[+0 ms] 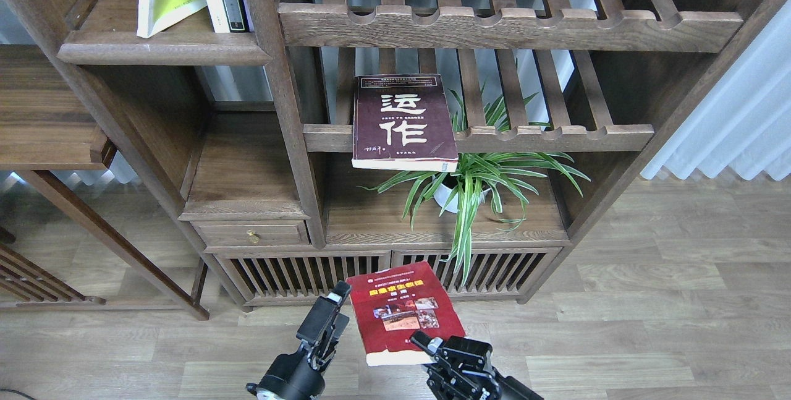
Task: Organize books on shelf
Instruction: 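Hold the red book between both grippers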
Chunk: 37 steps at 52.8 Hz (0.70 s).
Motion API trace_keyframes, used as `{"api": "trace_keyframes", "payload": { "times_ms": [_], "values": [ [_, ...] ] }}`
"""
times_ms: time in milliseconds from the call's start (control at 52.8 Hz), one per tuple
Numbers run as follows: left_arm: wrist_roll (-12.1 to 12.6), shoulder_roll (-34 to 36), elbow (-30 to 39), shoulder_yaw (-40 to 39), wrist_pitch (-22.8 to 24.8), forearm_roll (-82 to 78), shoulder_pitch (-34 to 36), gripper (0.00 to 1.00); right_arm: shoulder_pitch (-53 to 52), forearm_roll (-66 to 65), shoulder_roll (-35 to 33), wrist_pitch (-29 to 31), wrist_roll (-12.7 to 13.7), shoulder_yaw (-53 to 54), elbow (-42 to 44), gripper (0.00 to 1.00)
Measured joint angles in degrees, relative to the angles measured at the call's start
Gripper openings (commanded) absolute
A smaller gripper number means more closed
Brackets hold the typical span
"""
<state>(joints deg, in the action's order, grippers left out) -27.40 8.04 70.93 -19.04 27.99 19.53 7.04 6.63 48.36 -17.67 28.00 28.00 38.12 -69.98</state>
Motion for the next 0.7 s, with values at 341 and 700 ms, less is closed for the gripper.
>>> {"api": "trace_keyframes", "payload": {
  "times_ms": [341, 700],
  "values": [
    [0.0, 2.0, 1.1, 0.2, 0.0, 2.2, 0.9, 1.0, -8.4, 0.9, -1.0, 0.0, 0.0, -4.9, -0.3, 0.18],
    [-0.1, 5.2, 3.8, 0.4, 0.0, 2.2, 0.7, 1.0, -12.9, 0.8, -0.7, 0.0, 0.0, -9.3, -0.9, 0.18]
  ]
}}
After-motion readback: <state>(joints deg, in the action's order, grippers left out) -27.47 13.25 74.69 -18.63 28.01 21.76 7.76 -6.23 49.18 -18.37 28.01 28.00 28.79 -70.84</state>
